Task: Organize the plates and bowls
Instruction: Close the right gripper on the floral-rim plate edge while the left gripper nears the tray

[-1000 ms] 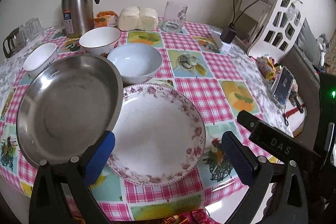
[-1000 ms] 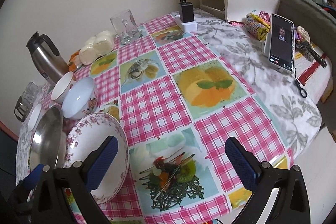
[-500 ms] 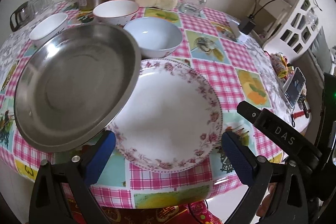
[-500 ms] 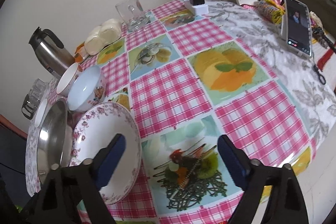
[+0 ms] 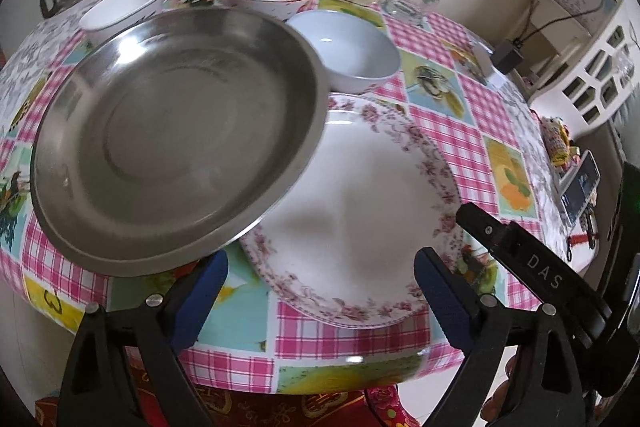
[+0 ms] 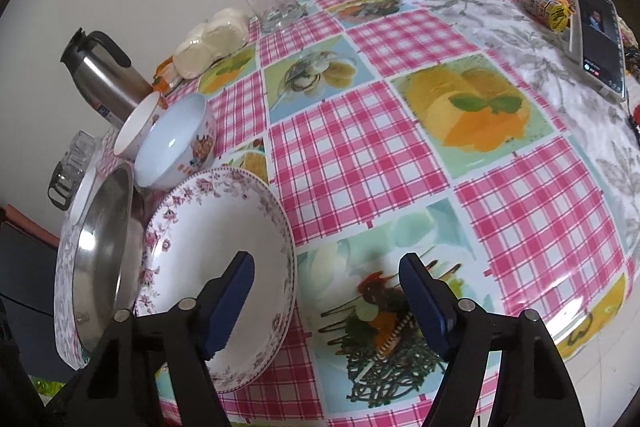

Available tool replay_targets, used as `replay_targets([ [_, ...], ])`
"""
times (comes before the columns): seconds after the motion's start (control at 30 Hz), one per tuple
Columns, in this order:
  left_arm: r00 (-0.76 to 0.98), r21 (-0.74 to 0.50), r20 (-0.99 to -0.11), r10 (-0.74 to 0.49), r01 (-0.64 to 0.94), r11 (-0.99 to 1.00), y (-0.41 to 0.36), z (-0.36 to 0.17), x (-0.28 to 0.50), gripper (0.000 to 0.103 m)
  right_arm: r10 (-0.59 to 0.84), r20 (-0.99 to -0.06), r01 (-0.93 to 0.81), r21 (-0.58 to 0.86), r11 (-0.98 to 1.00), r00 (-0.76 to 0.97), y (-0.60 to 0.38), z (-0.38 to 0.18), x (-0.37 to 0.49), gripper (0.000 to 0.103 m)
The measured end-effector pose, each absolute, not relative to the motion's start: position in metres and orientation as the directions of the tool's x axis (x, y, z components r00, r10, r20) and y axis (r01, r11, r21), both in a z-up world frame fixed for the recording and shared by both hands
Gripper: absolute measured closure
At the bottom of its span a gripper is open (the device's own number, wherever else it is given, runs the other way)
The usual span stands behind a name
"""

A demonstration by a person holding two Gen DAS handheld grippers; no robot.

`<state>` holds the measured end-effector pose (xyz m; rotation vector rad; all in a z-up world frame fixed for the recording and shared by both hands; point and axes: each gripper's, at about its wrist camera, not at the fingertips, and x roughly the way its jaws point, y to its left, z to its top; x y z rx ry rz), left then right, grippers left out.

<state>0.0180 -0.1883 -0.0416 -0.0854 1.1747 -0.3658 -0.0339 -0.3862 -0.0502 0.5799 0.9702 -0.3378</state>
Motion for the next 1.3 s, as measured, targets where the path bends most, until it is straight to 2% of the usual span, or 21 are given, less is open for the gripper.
replay_targets([
  [0.4,0.331,-0.240,-0.899,-0.285,0.169,0.956,-0.176,-0.055,0.027,0.008,0.020,-0.861,0.497,0.312,0.810,0.508,-0.378,-0.063,-0.022,0.026],
  [0.5,0.343,-0.241,-0.897,-0.279,0.148,0.959,-0.174,-0.058,0.032,0.009,0.042,-0.850,0.494,0.344,0.798,0.525,-0.378,-0.066,-0.020,0.036],
  [0.57,0.338,-0.252,-0.898,-0.284,0.135,0.958,-0.172,-0.061,0.034,0.013,0.054,-0.843,0.489,0.361,0.794,0.535,-0.378,-0.068,-0.019,0.040],
  [0.6,0.335,-0.252,-0.899,-0.283,0.133,0.959,-0.172,-0.063,0.034,0.019,0.054,-0.839,0.488,0.366,0.793,0.541,-0.378,-0.069,-0.018,0.042],
  [0.77,0.314,-0.264,-0.904,-0.289,0.120,0.957,-0.171,-0.071,0.034,0.021,0.058,-0.830,0.484,0.379,0.788,0.555,-0.378,-0.069,-0.017,0.058],
  [0.83,0.313,-0.261,-0.905,-0.287,0.123,0.958,-0.172,-0.072,0.034,0.028,0.055,-0.831,0.481,0.373,0.794,0.553,-0.376,-0.070,-0.016,0.066],
  [1.0,0.308,-0.264,-0.907,-0.288,0.117,0.957,-0.175,-0.075,0.035,0.030,0.022,-0.848,0.489,0.327,0.809,0.530,-0.375,-0.072,-0.013,0.075],
  [1.3,0.314,-0.258,-0.906,-0.284,0.121,0.958,-0.179,-0.076,0.036,0.030,0.019,-0.857,0.489,0.312,0.815,0.514,-0.379,-0.072,-0.018,0.075],
])
